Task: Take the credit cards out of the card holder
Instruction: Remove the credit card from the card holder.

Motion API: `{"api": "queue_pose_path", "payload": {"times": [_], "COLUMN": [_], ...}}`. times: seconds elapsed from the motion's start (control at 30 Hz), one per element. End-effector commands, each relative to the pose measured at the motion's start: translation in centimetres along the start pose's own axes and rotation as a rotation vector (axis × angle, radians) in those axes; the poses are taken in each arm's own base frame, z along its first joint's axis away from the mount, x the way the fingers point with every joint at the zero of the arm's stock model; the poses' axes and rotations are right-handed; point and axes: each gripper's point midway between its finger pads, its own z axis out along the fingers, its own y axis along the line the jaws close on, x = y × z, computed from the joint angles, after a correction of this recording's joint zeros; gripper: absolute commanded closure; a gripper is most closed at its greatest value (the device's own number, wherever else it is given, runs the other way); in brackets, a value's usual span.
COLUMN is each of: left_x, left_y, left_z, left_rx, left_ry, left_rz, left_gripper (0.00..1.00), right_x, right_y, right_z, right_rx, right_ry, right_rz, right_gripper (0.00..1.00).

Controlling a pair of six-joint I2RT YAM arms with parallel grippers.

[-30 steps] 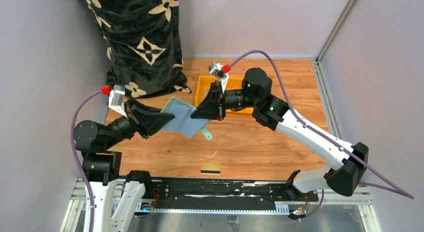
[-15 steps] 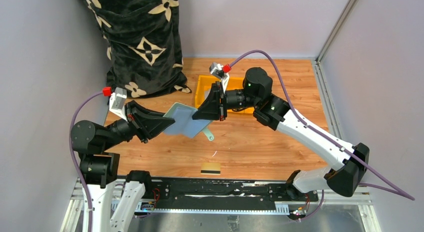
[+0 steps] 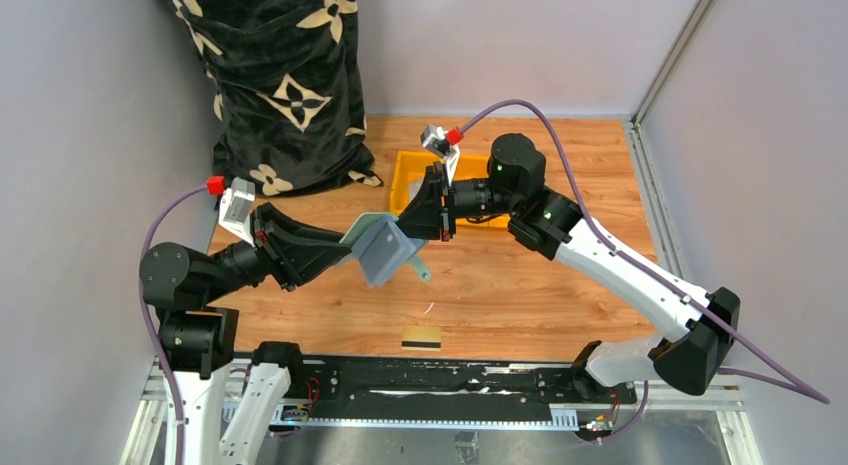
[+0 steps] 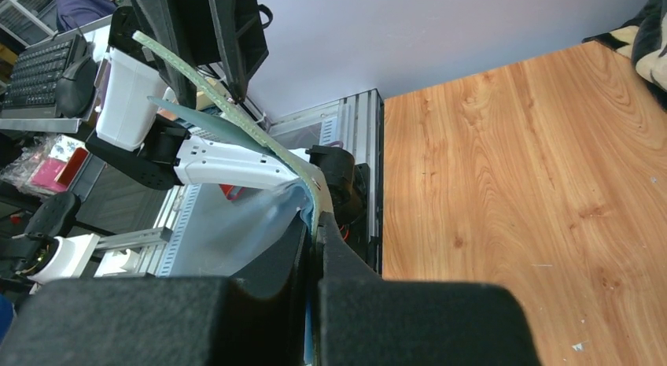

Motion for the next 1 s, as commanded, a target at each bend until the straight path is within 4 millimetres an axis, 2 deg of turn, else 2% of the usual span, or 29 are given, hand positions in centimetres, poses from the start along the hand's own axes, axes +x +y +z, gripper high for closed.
{"api": "queue_pose_path", "payload": {"times": [0.0, 0.13, 0.27, 0.4, 0.6, 0.8, 0.97], "left_x": [-0.1, -1.0, -0.6, -0.5, -0.1, -2.0, -2.5], "left_y": [1.2, 3.8, 3.7, 2.8, 4.0, 4.8, 3.8], "left_z": [-0.4, -1.2, -1.1, -0.9, -1.2, -1.7, -1.4], "left_rx": [-0.085, -0.243, -0.23, -0.18, -0.228, -0.323, -0.279], "left_ry": [-0.026, -0.097, -0.076, -0.077, -0.092, -0.166, -0.183], "left_rz": [0.107, 0.203, 0.201, 0.188, 0.191, 0.21, 0.172], "left_gripper": [0.71, 0.72, 0.66, 0.61, 0.58, 0.72, 0.84], "right_x": [-2.5, -2.8, -2.9, -2.8, -3.0, -3.1, -2.8], "right_y": [1.5, 2.1, 2.2, 1.9, 3.0, 3.4, 3.6], "right_z": [-0.8, -0.9, -0.8, -0.5, 0.2, 0.1, 0.0], "right_rx": [-0.022, -0.033, -0.032, -0.024, -0.072, -0.086, -0.1], "right_ry": [-0.04, -0.044, -0.045, -0.036, -0.041, -0.049, -0.046], "right_rz": [-0.044, -0.039, -0.026, -0.007, -0.005, -0.011, -0.019], "right_gripper": [1.0, 1.0, 1.0, 1.0, 1.0, 1.0, 1.0]}}
